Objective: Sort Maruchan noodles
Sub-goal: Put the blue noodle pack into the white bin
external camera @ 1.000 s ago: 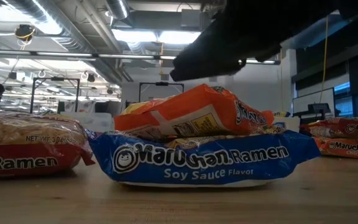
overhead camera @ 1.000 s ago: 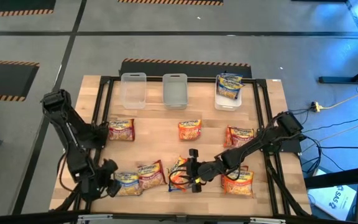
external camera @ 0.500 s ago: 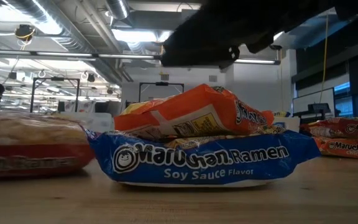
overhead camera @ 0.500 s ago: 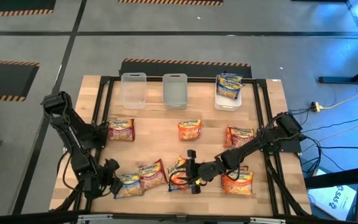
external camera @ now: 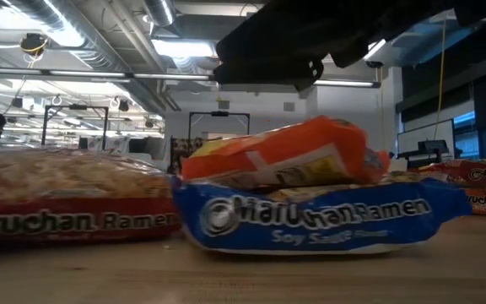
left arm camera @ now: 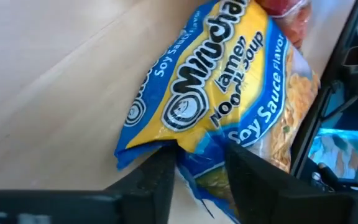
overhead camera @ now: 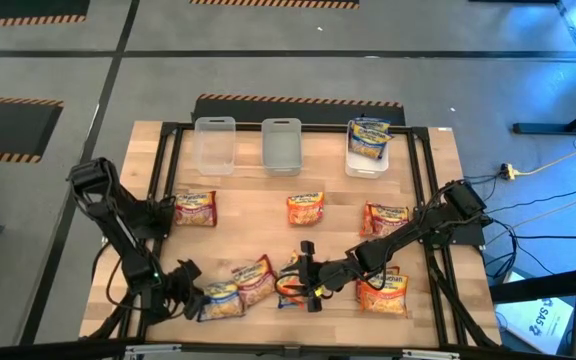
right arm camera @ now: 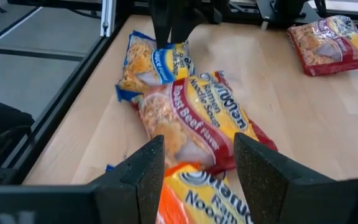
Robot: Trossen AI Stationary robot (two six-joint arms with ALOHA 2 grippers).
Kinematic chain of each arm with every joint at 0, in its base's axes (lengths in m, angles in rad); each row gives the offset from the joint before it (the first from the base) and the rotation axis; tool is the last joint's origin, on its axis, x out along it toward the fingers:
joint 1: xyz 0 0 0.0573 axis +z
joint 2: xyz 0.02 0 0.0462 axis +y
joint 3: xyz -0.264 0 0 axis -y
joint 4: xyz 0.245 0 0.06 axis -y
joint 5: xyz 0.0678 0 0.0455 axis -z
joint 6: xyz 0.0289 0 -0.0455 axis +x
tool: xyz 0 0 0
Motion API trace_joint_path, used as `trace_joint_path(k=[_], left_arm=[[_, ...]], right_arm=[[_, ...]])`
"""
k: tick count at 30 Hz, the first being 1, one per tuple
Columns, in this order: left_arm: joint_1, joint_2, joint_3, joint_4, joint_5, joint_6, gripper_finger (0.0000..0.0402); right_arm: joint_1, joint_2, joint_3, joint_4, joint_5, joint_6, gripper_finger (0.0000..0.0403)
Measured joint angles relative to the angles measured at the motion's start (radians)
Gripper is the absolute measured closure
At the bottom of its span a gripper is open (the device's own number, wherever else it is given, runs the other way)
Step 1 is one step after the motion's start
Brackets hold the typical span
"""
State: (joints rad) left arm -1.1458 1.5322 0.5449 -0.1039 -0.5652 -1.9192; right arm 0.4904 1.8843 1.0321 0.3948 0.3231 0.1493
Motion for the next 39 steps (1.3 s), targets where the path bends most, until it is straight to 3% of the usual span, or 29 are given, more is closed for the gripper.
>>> trace_joint_path(k=[12,22,31,39], left_arm=[[0.0,0.005,-0.005,0.005,-0.113,0.139,0.0397],[0.0,-0.022,0.048,-0.069,-0.146,0.286,0.0401],[0.0,-0.077,0.202,-0.389,-0.171,0.423,0.0401],[0.0,-0.081,0.327,-0.523,-0.165,0.573,0.0401]], right_arm=[[0.0,0.0,0.0,0.0,0.009,0.0,0.0228],[0.0,0.0,0.0,0.005,0.019,0.001,0.0228],[0.0,0.0,0.0,0.081,0.026,0.003,0.0228],[-0.029,-0.001,0.0,0.077,0.009,0.114,0.0227]])
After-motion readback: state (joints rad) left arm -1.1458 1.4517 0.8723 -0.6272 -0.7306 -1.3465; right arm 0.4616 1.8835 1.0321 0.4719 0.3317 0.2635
